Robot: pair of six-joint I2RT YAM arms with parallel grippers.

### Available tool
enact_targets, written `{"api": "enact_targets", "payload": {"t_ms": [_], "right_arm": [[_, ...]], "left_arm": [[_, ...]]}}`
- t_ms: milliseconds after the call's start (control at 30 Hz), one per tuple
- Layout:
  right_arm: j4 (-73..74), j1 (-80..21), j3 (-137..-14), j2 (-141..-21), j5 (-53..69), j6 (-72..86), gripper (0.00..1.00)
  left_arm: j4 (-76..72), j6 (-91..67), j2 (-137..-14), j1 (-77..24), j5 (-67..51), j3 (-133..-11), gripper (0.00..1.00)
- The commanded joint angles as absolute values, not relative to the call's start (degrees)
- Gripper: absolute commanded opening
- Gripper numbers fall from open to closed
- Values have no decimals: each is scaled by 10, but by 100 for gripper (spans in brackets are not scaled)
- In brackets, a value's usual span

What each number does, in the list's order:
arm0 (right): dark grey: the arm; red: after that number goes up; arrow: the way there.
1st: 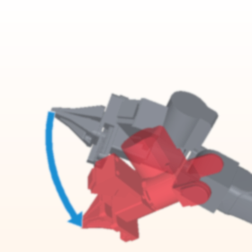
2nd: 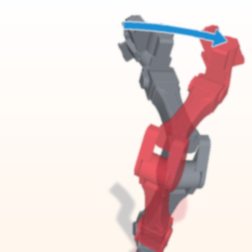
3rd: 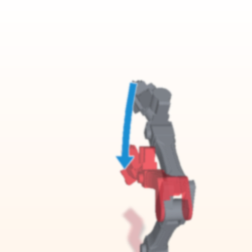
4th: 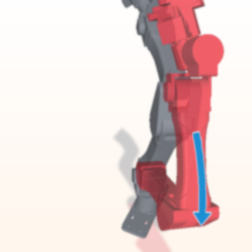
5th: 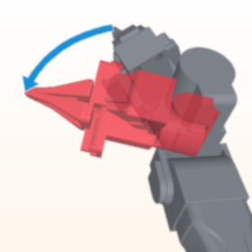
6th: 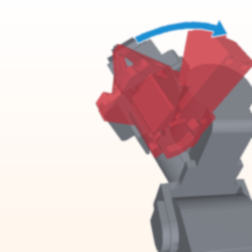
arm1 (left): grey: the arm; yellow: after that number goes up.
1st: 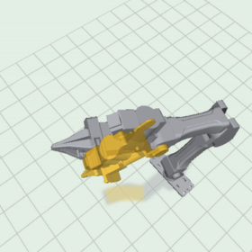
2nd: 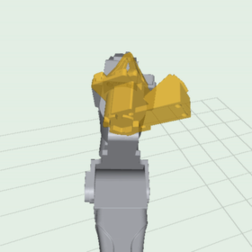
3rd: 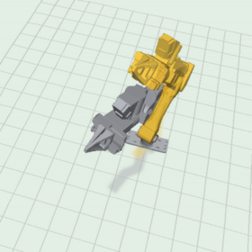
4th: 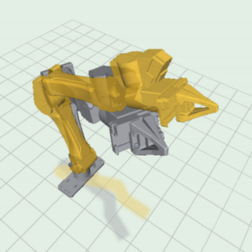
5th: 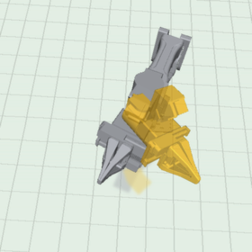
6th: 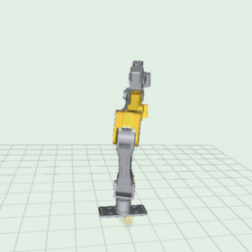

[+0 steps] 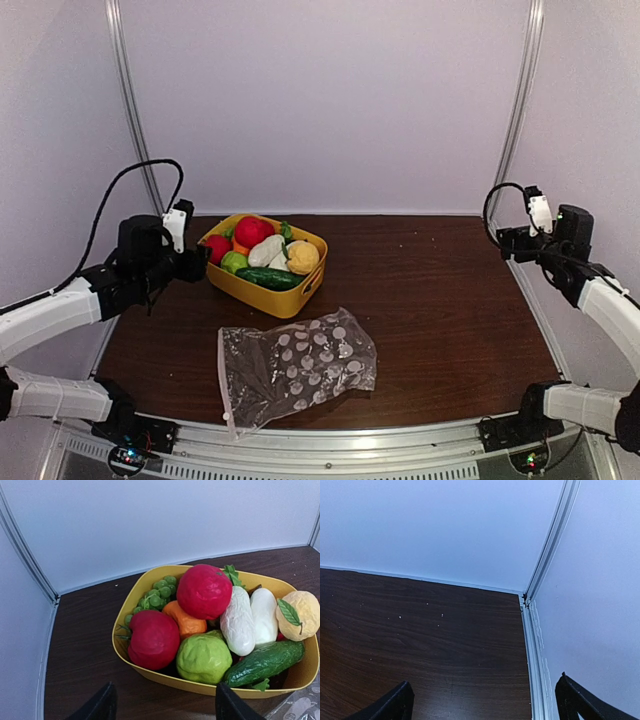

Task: Place the food in the zip-top bag and seal the zipper
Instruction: Pick up the zipper food storage bag at the center of the board.

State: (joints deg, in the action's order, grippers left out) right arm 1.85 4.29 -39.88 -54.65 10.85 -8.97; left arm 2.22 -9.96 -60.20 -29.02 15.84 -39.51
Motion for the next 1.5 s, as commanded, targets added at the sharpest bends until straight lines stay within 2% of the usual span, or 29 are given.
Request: {"api": "enact_targets", "payload": {"t_ms": [0, 233, 500, 667, 767, 1000, 1167, 1467], "right_arm": [[34, 32, -384, -548, 127, -147, 100], [92, 14, -389, -560, 230, -219, 99], [135, -59, -398, -579, 267, -268, 96], [152, -96, -401, -582, 275, -279, 95], [156, -104, -402, -586, 280, -281, 95], [166, -120, -407, -592, 285, -286, 95], [168, -122, -408, -592, 286, -286, 95], [167, -124, -411, -598, 284, -283, 94]], "left_arm": [[38, -103, -597, -325, 119, -381, 69], [100, -180, -633, -420, 113, -391, 80], [159, -333, -673, -520, 111, -374, 71], [207, -518, -626, -540, 113, -316, 80], [243, -608, -575, -543, 110, -275, 82], [240, -678, -546, -543, 54, -206, 84], [168, -699, -548, -544, 30, -176, 70], [86, -660, -550, -544, 32, -181, 21]]}}
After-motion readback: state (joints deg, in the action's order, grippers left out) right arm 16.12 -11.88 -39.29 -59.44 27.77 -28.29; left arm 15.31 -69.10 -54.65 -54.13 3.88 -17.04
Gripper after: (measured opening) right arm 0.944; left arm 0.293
